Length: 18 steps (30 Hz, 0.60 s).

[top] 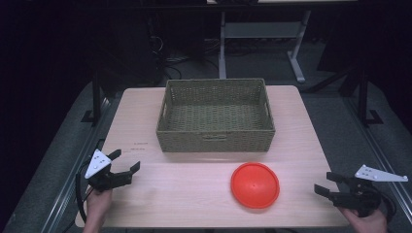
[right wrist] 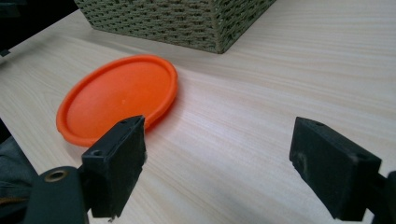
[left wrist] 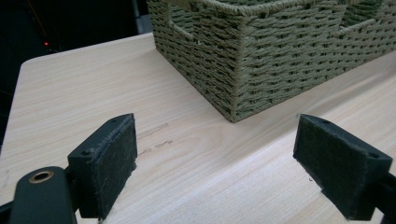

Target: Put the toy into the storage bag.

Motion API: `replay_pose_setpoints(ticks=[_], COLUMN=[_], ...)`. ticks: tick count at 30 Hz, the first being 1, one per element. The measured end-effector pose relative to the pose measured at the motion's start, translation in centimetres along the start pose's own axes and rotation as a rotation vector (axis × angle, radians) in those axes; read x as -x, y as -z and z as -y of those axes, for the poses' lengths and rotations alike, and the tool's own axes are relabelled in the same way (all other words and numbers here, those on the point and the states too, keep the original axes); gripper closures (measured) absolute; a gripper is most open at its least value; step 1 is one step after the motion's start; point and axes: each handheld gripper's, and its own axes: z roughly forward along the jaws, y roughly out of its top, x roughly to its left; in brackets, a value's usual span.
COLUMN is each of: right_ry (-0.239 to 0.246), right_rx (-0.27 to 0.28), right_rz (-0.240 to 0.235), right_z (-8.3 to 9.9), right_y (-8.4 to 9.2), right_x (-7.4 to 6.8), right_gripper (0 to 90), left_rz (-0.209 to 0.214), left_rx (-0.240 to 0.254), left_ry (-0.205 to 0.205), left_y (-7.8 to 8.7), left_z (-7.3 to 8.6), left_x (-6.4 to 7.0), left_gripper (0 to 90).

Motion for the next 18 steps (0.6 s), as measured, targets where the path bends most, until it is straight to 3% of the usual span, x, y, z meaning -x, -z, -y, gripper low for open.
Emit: replay_pose_setpoints(ticks=[8,18], right_ry=[0.02,0.094], right_rx=[-0.027,-0.079], right_rz=[-0.034,-0.09], right_z=[-1.9,-5.5], right_y=[-1.0,-3.0], right_x=[-0.9,-2.5], right_gripper=[16.2,16.0], left_rz=[0.012,0.008], left_rx=[0.002,0.008], left_ry=[-0.002,0.007], left_y=[-0.2,-0.3], left_z=[0.0,0.0], left_x=[0.0,0.0], left_gripper=[12.9,12.9])
